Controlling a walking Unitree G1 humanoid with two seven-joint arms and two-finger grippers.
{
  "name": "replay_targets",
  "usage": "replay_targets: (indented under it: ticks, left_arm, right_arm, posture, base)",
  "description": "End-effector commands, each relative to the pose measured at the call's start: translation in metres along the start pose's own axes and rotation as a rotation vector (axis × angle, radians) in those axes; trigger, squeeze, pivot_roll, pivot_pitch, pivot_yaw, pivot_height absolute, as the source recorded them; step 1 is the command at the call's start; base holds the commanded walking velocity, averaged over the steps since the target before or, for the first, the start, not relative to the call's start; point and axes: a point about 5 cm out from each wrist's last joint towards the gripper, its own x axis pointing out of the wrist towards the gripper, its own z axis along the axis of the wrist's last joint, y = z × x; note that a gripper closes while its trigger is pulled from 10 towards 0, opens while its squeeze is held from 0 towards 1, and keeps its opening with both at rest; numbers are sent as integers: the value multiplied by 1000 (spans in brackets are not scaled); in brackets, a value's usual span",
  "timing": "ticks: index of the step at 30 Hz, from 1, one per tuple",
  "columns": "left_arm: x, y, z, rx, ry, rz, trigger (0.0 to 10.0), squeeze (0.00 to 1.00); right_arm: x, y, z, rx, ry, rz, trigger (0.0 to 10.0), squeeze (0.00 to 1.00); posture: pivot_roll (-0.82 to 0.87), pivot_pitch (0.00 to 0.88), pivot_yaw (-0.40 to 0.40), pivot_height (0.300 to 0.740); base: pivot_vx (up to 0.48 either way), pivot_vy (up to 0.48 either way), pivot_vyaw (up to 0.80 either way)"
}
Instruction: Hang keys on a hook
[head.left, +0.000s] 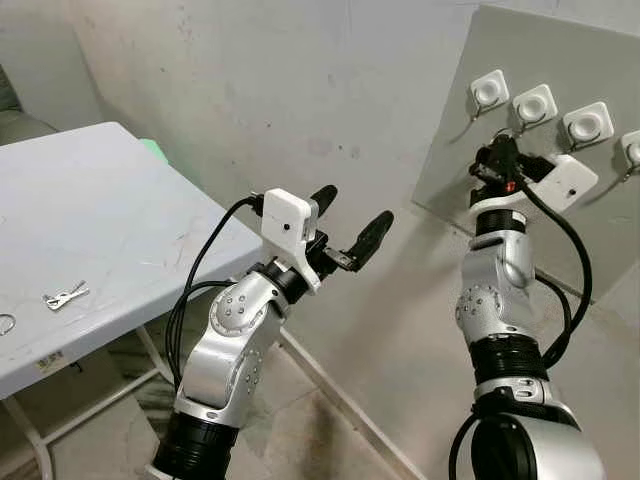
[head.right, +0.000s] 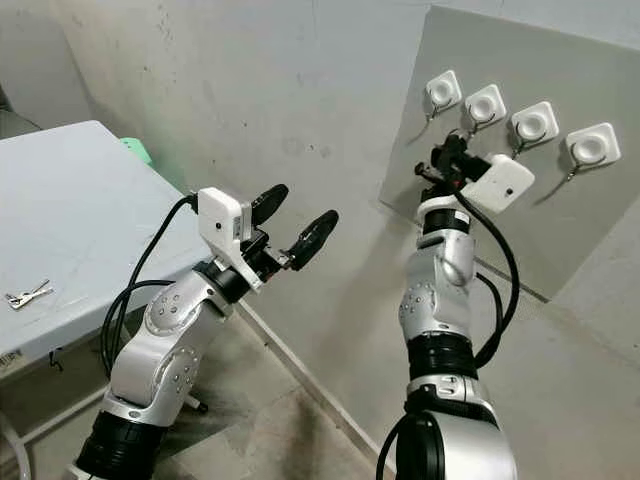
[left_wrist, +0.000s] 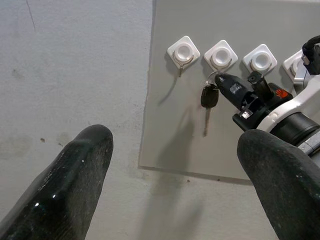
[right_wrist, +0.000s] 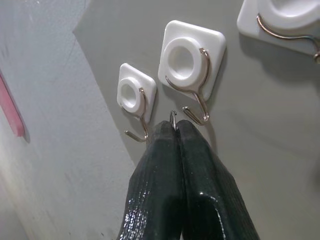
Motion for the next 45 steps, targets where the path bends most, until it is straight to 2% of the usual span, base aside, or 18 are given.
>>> replay_targets:
  ticks: [1,18,24,29,34,35,36,37,38,45]
  left_arm:
    - [3,-2,7,4,-20,-16,10000,0]
    - [2,-2,7,0,-23,-13,10000,0]
    - [3,-2,8,1,-25,-12,10000,0]
    - [2,-1,9,0,-26,-6,10000,0]
    - [1,0,9,-11,-26,3,10000,0]
    - [1,0,9,-10,-26,6,10000,0]
    - [1,0,9,-10,-26,6,10000,0]
    - [0,0,9,-8,-26,12,10000,0]
    - [0,0,9,-9,-27,14,10000,0]
    - [-5,6,6,-33,-30,71,10000,0]
  right_arm:
    - [6,1,7,6,-30,-6,10000,0]
    - [9,-2,10,32,-49,-48,10000,0]
    - [7,-8,4,105,-11,-100,10000,0]
    - [2,-15,-9,213,53,-160,10000,0]
    - [-1,-14,-15,226,79,-145,10000,0]
    - [-3,-14,-15,211,79,-136,10000,149]
    - [-3,-14,-15,211,79,-136,10000,149]
    - [-4,-14,-17,245,84,-133,10000,1000]
    - [-5,-14,-17,259,87,-133,10000,1000]
    - [-19,-16,-21,191,82,-75,10000,1000]
  posture:
    - [38,6,-62,740]
    - [42,10,-64,740]
    - [45,9,-65,740]
    - [51,9,-66,740]
    - [51,9,-66,740]
    - [52,8,-69,740]
    - [52,8,-69,740]
    - [52,8,-69,740]
    - [52,8,-69,740]
    - [56,0,-76,740]
  base:
    - [0,0,0]
    - [0,0,0]
    - [0,0,0]
    - [0,0,0]
    - [0,0,0]
    - [0,0,0]
    - [0,0,0]
    - [0,0,0]
    - [0,0,0]
    - [0,0,0]
